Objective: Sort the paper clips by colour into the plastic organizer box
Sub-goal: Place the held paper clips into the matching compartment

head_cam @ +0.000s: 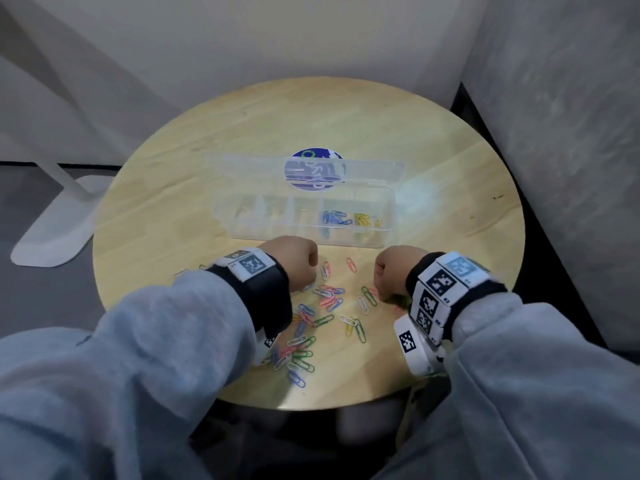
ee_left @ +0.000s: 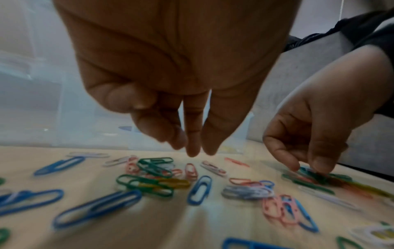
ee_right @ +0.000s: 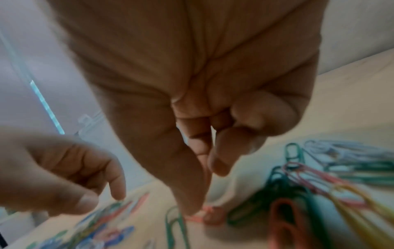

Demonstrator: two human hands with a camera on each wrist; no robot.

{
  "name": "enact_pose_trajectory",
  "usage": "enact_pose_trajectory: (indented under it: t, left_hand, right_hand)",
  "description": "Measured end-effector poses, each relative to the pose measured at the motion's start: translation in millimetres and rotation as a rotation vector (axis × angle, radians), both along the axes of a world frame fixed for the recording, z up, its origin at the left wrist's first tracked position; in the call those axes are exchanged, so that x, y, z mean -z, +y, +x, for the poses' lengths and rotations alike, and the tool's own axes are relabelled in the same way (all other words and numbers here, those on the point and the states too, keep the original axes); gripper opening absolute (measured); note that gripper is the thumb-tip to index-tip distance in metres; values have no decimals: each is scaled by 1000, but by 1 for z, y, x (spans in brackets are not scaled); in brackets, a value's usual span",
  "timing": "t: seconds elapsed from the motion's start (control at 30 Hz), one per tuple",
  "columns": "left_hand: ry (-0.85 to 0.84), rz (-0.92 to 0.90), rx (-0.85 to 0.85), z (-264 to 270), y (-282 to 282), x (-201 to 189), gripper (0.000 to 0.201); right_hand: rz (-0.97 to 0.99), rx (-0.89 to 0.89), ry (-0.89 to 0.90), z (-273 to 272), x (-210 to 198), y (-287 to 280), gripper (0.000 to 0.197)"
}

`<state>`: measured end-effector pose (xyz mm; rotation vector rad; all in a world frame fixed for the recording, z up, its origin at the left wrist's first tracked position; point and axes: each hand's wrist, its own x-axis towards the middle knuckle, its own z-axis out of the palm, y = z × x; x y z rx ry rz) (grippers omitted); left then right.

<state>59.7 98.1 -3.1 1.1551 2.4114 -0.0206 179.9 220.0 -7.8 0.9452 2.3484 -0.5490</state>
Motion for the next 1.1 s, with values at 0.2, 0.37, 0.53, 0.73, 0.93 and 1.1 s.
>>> enact_pose_trajectory:
  t: [0.2, 0.37, 0.53, 0.73, 0.93, 1.1]
  left_hand:
    - [26, -29, -13, 8, 20, 9, 31]
    - [33, -46, 15, 12, 29, 14, 25]
    - [-47, -22, -61, 10, 27, 14, 25]
    - [-93, -16, -111, 6, 16, 12, 20]
    - [-117, -41, -86, 8, 15, 15, 13]
    - [-134, 21, -98, 5, 8, 15, 16]
  right_hand:
    - [2, -86, -122, -5, 2, -6, 17]
    - [5, -140, -92, -8, -3, -6, 10]
    - [-92, -17, 129, -6, -19, 2, 6]
    - [-317, 170, 197, -8, -13, -2, 11]
    - [-558, 400, 193, -13, -10, -9, 27]
    - [-129, 79, 311, -16, -2, -9, 6]
